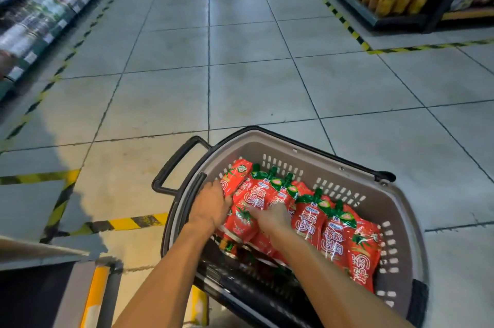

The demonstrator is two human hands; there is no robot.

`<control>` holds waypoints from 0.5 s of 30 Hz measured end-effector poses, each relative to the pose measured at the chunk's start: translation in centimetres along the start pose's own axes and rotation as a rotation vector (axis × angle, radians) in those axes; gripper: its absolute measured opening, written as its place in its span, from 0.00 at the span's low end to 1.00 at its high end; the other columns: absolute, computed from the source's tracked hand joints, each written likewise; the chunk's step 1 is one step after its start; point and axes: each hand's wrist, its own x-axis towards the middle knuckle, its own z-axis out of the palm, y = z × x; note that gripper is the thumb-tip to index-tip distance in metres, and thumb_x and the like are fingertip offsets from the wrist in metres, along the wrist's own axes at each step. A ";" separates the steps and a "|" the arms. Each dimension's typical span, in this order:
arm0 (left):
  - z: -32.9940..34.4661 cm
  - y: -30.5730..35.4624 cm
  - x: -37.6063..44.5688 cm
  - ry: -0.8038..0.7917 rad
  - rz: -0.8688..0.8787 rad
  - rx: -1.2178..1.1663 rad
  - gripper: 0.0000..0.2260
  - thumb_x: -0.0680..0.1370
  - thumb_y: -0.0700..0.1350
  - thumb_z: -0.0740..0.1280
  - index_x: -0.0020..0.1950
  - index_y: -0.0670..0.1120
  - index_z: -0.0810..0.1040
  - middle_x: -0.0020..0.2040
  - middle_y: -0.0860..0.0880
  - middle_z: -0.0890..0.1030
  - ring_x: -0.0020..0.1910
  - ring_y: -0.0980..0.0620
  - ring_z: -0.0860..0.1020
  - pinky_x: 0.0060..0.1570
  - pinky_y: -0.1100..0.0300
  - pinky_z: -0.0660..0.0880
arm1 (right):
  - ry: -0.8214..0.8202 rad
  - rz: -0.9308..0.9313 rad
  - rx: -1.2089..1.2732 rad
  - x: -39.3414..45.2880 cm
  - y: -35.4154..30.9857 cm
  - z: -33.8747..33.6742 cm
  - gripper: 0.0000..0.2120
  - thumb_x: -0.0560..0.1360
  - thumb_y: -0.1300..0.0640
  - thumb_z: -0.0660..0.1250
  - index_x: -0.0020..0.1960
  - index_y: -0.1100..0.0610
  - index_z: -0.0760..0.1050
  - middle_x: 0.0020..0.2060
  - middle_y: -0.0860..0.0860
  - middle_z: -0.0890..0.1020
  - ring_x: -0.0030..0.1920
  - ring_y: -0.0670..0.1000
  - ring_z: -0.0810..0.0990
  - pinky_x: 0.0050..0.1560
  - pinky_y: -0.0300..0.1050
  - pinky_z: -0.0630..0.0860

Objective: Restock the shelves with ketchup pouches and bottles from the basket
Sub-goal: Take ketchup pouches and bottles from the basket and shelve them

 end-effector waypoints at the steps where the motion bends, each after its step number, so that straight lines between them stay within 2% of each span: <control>1: -0.4 0.1 -0.3 0.008 -0.013 -0.034 0.16 0.81 0.50 0.66 0.65 0.42 0.73 0.60 0.40 0.78 0.58 0.42 0.78 0.59 0.50 0.74 | 0.012 -0.007 0.018 -0.2 0.0 0.1 0.21 0.72 0.48 0.78 0.55 0.60 0.75 0.50 0.56 0.83 0.50 0.58 0.83 0.54 0.56 0.81; 4: -1.9 0.2 -1.9 0.010 -0.065 -0.106 0.14 0.81 0.52 0.66 0.59 0.42 0.77 0.54 0.42 0.82 0.53 0.42 0.81 0.52 0.50 0.76 | 0.028 -0.058 0.122 -1.2 -0.5 0.3 0.15 0.73 0.57 0.77 0.49 0.56 0.70 0.49 0.56 0.81 0.51 0.58 0.82 0.53 0.61 0.81; 7: -3.8 0.3 -4.2 -0.001 -0.089 -0.189 0.14 0.81 0.50 0.65 0.60 0.42 0.78 0.53 0.41 0.83 0.53 0.41 0.81 0.52 0.52 0.76 | -0.042 -0.096 0.214 -2.8 -0.6 -0.6 0.14 0.75 0.64 0.73 0.49 0.56 0.68 0.50 0.60 0.81 0.51 0.61 0.83 0.49 0.62 0.82; 9: -5.0 0.2 -6.2 -0.007 -0.095 -0.273 0.12 0.83 0.49 0.63 0.59 0.43 0.79 0.51 0.42 0.84 0.50 0.42 0.82 0.49 0.53 0.77 | -0.072 -0.154 0.191 -4.0 -0.4 -1.7 0.13 0.76 0.64 0.71 0.49 0.56 0.67 0.51 0.62 0.80 0.49 0.60 0.83 0.46 0.58 0.80; 11: -6.3 0.2 -8.9 0.015 -0.138 -0.363 0.11 0.84 0.50 0.61 0.54 0.44 0.79 0.49 0.44 0.84 0.47 0.44 0.82 0.48 0.53 0.78 | -0.112 -0.230 0.211 -5.6 -0.1 -3.0 0.12 0.77 0.64 0.71 0.51 0.57 0.68 0.48 0.59 0.81 0.44 0.55 0.82 0.42 0.53 0.79; 12: -6.9 0.1 -10.4 0.035 -0.178 -0.470 0.12 0.84 0.49 0.61 0.52 0.43 0.80 0.48 0.43 0.85 0.45 0.45 0.83 0.48 0.53 0.78 | -0.140 -0.263 0.232 -6.6 -0.1 -3.6 0.12 0.77 0.65 0.71 0.52 0.57 0.68 0.46 0.57 0.82 0.42 0.54 0.83 0.40 0.52 0.81; 15: -8.8 -0.3 -15.7 0.057 -0.288 -1.004 0.10 0.84 0.43 0.60 0.53 0.41 0.81 0.45 0.42 0.86 0.39 0.49 0.84 0.38 0.58 0.79 | -0.234 -0.328 0.330 -10.1 -0.2 -4.9 0.10 0.76 0.66 0.72 0.52 0.59 0.72 0.41 0.55 0.87 0.37 0.55 0.87 0.32 0.51 0.83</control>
